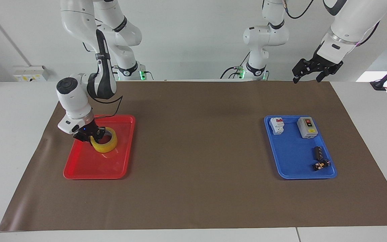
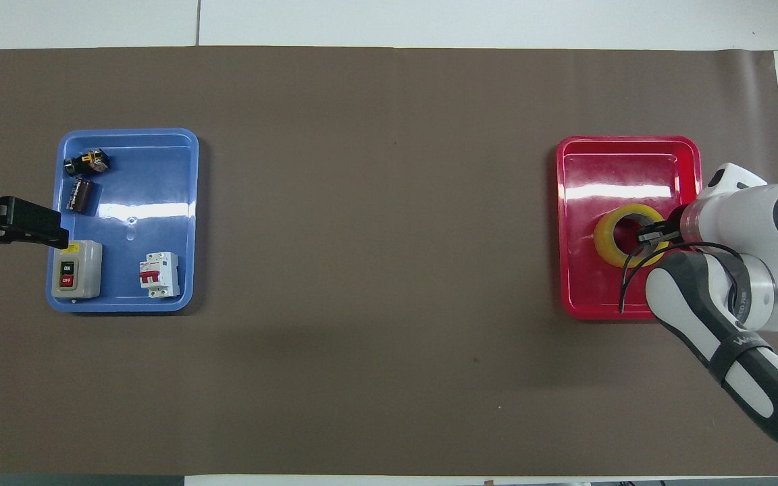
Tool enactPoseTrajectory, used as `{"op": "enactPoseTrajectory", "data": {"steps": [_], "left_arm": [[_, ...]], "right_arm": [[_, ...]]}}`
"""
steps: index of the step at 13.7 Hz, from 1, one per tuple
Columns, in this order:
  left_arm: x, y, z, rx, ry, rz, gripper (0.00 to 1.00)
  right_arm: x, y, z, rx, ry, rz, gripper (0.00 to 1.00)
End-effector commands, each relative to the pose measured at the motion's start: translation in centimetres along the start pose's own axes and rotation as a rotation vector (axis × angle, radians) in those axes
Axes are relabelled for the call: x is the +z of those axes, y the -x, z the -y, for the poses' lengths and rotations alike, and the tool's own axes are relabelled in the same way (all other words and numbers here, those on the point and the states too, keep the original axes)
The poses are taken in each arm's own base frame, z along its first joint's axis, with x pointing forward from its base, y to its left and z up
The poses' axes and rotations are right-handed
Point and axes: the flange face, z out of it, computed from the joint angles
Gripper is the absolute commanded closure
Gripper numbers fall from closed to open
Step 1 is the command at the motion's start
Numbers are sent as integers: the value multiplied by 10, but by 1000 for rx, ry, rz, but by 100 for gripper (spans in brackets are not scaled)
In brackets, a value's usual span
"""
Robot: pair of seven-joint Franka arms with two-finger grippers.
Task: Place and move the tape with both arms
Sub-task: 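Carry the tape with the right gripper into the red tray, then open the right gripper and draw it back from the tape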
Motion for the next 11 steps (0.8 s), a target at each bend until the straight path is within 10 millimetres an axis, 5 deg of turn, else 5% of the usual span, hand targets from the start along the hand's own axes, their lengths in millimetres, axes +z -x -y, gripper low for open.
{"op": "enactPoseTrajectory", "data": {"steps": [1, 4, 7, 11], "left_arm": [[-2, 6, 3, 5, 23, -11, 0], [-2, 6, 3, 5, 23, -11, 0], [-2, 6, 3, 5, 23, -11, 0], [-2, 6, 3, 5, 23, -11, 0]], "right_arm": [[-12, -7, 0, 4, 8, -25, 0], [-90, -44, 5, 43, 11, 12, 0], [-175, -80, 37, 197, 16, 67, 0], [-284, -66, 48, 296, 26, 73, 0]]}}
